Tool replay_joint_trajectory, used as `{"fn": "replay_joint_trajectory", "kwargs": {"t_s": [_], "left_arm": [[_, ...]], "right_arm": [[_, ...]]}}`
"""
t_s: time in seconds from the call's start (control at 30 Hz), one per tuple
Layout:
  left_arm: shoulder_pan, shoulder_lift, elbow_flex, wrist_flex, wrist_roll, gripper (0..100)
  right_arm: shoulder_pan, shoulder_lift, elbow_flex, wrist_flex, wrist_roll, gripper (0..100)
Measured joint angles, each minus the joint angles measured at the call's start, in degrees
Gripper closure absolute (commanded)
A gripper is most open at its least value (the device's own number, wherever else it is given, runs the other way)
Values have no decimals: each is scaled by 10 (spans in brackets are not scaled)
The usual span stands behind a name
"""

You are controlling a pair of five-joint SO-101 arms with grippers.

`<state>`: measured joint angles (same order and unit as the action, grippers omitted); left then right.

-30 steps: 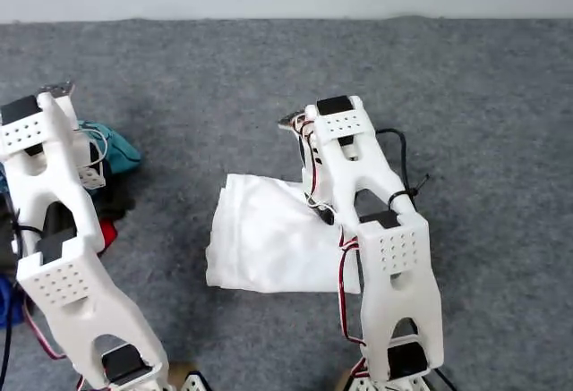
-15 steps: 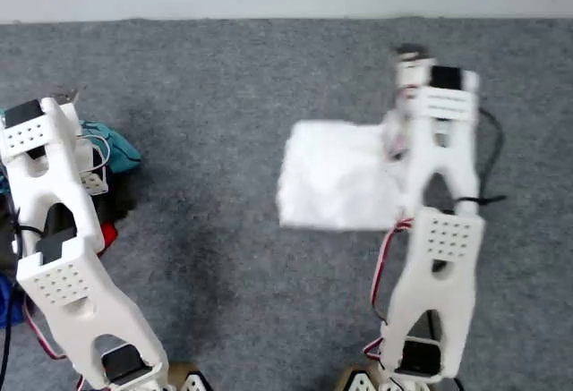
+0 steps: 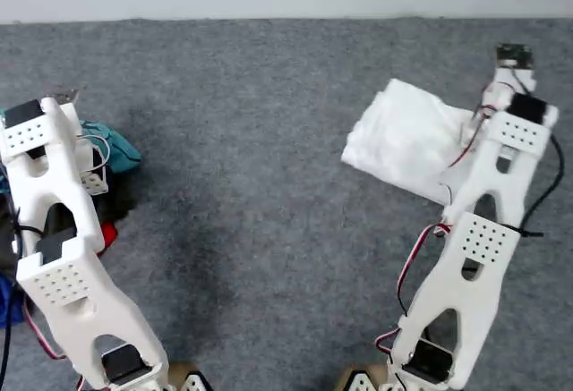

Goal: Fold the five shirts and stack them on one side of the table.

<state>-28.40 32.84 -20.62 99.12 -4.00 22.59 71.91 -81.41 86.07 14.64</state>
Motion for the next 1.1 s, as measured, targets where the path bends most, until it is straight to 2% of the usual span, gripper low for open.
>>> {"fn": "replay_joint_trajectory", "kwargs": {"t_s": [0.4, 0.53, 0.8, 1.1], "left_arm": [[0, 0, 0, 0, 0, 874], [0, 0, 0, 0, 0, 874], [0, 0, 0, 0, 0, 874], [0, 0, 0, 0, 0, 874]], "right_arm": [[48, 18, -33, 0, -19, 988], [84, 18, -33, 18, -70, 988], [157, 18, -33, 139, -196, 989], [229, 18, -18, 144, -287, 989]]}}
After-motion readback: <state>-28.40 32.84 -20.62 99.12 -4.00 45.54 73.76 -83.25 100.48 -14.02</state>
